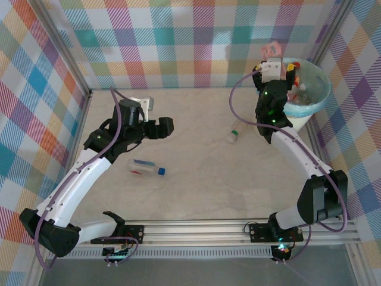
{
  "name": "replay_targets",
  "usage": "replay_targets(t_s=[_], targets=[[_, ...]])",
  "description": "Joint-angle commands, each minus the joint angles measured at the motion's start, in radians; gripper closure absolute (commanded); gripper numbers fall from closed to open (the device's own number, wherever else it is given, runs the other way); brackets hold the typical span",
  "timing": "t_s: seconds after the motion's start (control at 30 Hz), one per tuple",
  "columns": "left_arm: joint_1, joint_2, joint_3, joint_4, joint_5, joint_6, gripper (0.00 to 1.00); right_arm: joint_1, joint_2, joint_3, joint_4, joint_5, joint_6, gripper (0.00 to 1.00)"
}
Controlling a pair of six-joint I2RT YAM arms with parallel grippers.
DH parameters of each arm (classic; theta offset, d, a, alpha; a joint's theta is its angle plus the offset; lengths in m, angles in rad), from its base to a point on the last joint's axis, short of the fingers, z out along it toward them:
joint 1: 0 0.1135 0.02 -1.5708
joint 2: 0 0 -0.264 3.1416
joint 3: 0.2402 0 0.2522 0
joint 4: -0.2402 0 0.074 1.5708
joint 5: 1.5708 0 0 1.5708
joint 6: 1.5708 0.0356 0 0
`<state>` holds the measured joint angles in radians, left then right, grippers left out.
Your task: Put the plastic bottles in the bin
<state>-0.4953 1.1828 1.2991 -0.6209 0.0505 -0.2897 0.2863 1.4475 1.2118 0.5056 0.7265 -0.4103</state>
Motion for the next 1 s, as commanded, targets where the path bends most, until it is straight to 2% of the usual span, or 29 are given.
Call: replay_targets(t_s=[0.0,0.27,0.5,0.57,0.67,0.77,0.87,0.97], targets=[[-0.007,0.001,-0.008,0.027,-0.014,0.023,0.09,-0.017,-0.016,0.026,-0.049,0.053,0.03,0.14],[-0.006,-0.004,-0.024,0.023,-0.017,0.018,0.08,-0.022,-0.029,0.048,-0.118,0.057,0.08,0.13],[-0.007,-0.008,-0.032,0.021,-0.027,0.012,0.08,-0.021,-0.113,0.071,-0.284,0.003,0.238,0.13],[-0.006,-0.008,-0.028,0.025,-0.028,0.01,0.08,-0.021,-0.13,0.14,-0.426,-0.065,0.303,0.14],[-0.005,-0.002,-0.016,0.035,-0.02,0.001,0.08,-0.021,-0.109,0.347,-0.714,-0.179,0.421,0.15],[-0.005,0.007,-0.004,0.043,0.001,-0.016,0.08,-0.021,-0.069,0.542,-0.928,-0.252,0.464,0.15],[-0.005,0.005,-0.02,0.055,0.015,-0.033,0.08,-0.021,-0.049,0.652,-1.056,-0.296,0.482,0.15],[-0.005,0.006,-0.039,0.061,0.014,-0.04,0.08,-0.021,-0.039,0.685,-1.119,-0.316,0.491,0.17]])
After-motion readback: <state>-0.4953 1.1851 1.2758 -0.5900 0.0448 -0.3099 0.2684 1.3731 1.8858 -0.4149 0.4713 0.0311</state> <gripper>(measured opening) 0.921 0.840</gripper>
